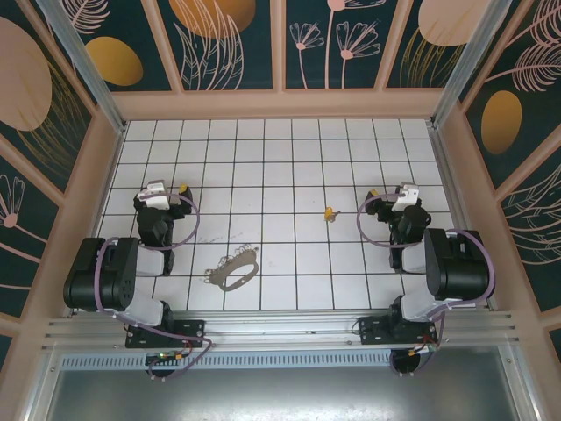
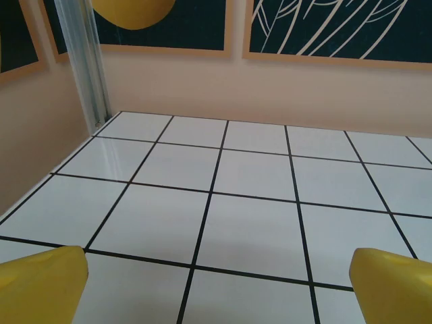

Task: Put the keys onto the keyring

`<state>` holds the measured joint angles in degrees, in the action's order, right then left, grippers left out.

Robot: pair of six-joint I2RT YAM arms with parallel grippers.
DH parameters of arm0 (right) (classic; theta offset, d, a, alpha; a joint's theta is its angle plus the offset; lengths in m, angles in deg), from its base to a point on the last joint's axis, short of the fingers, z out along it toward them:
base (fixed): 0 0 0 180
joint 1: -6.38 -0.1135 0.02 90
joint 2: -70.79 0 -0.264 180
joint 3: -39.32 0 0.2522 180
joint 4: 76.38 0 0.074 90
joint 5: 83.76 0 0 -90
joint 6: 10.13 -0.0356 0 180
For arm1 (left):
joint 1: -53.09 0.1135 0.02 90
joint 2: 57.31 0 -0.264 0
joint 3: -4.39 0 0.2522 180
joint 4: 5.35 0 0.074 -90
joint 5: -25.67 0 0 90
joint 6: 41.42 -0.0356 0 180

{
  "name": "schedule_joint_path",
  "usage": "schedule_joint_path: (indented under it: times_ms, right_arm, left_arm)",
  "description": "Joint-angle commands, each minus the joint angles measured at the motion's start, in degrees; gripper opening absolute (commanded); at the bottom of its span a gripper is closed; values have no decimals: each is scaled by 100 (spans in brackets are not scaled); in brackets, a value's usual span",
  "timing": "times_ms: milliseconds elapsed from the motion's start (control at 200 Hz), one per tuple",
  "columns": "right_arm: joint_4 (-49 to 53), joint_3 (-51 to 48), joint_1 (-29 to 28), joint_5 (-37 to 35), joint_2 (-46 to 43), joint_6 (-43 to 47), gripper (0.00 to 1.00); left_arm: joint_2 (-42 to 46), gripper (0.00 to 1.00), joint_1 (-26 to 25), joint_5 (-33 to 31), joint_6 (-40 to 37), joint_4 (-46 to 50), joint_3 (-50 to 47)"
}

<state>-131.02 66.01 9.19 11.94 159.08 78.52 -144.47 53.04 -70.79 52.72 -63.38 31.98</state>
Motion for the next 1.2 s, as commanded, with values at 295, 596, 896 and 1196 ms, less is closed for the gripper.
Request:
schedule_joint_path:
  times_ms: [295,596,896,1196]
  right_arm:
    - [-261,64,36,72,-18,106,99]
    - [-261,62,36,72,-15,108,99]
    - [-226,63,98,117,-79,53,99]
    - [2256,1006,115,-323,-1271,-492,99]
  left_arm:
    - [13,99,22,-38,71,-125,-36]
    - [-1,99,17,-40,60,-90,-20]
    - [31,99,16,48,37,-76,-25]
    - [811,99,18,-180,108,1696,671]
